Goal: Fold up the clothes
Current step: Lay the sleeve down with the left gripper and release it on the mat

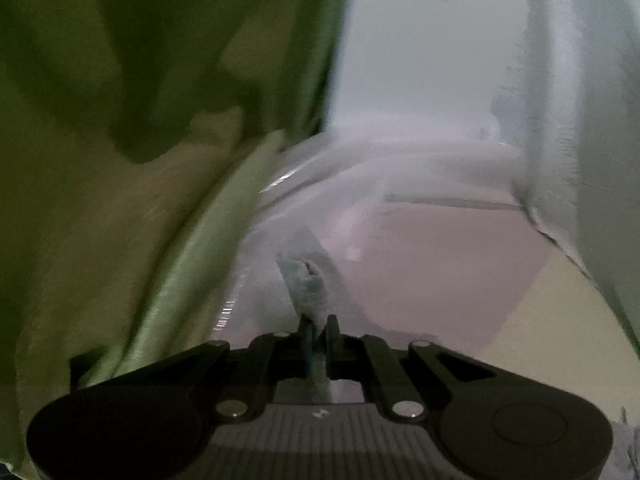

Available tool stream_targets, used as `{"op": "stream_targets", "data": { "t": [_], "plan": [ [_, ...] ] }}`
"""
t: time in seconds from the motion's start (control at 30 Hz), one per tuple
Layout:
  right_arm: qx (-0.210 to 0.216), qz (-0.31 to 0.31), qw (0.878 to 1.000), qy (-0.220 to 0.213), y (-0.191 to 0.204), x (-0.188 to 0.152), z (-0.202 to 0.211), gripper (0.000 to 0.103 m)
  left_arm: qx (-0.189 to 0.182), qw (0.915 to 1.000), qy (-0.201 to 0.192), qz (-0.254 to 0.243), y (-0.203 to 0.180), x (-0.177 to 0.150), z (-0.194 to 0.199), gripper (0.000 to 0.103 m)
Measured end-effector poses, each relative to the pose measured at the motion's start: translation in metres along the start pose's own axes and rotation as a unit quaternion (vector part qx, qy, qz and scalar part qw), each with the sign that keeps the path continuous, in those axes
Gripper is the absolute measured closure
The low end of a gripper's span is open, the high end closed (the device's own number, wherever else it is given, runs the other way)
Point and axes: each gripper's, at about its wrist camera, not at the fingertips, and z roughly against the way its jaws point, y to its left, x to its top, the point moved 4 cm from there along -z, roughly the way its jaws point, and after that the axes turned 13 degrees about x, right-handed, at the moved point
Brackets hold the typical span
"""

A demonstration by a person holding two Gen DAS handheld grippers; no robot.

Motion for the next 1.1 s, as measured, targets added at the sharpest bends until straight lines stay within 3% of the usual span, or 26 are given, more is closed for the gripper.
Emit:
{"op": "stream_targets", "data": {
  "t": [0.17,0.3,0.4,0.53,0.67,0.7,0.73,0.77,0.8,0.87,0.97,1.1],
  "plan": [
    [0.039,-0.005,0.998,0.043,-0.008,0.014,0.004,0.000,-0.048,0.9980,-0.020,-0.036,-0.042,-0.013,0.045,0.098],
    [0.068,-0.006,0.997,0.028,-0.018,0.024,0.021,0.000,-0.092,0.9935,-0.022,-0.063,-0.089,-0.033,0.077,0.098],
    [0.078,0.007,0.997,0.004,-0.031,0.030,0.041,0.000,-0.136,0.9854,-0.020,-0.100,-0.135,-0.055,0.101,0.098],
    [0.081,0.008,0.996,-0.026,-0.056,0.035,0.063,0.000,-0.213,0.9626,-0.016,-0.166,-0.200,-0.097,0.146,0.098],
    [0.077,-0.004,0.996,-0.035,-0.080,0.036,0.070,0.000,-0.309,0.9214,-0.005,-0.236,-0.252,-0.148,0.203,0.095],
    [0.075,-0.006,0.997,-0.032,-0.085,0.035,0.070,0.000,-0.325,0.9080,-0.003,-0.264,-0.262,-0.164,0.215,0.087],
    [0.074,-0.009,0.997,-0.029,-0.089,0.034,0.070,0.000,-0.341,0.8935,-0.001,-0.292,-0.271,-0.180,0.228,0.062],
    [0.074,-0.010,0.997,-0.028,-0.093,0.033,0.070,0.000,-0.354,0.8791,-0.001,-0.319,-0.280,-0.195,0.239,0.045],
    [0.075,-0.010,0.997,-0.028,-0.095,0.033,0.070,0.000,-0.354,0.8726,-0.007,-0.336,-0.282,-0.207,0.244,0.018],
    [0.079,-0.010,0.996,-0.027,-0.099,0.031,0.069,0.000,-0.352,0.8593,-0.019,-0.371,-0.284,-0.230,0.251,0.012],
    [0.088,-0.002,0.996,-0.020,-0.100,0.033,0.065,0.000,-0.300,0.8641,-0.004,-0.404,-0.282,-0.243,0.236,0.012],
    [0.113,0.015,0.993,-0.010,-0.086,0.037,0.058,0.000,-0.232,0.8917,0.018,-0.388,-0.268,-0.236,0.208,0.011]
  ]
}}
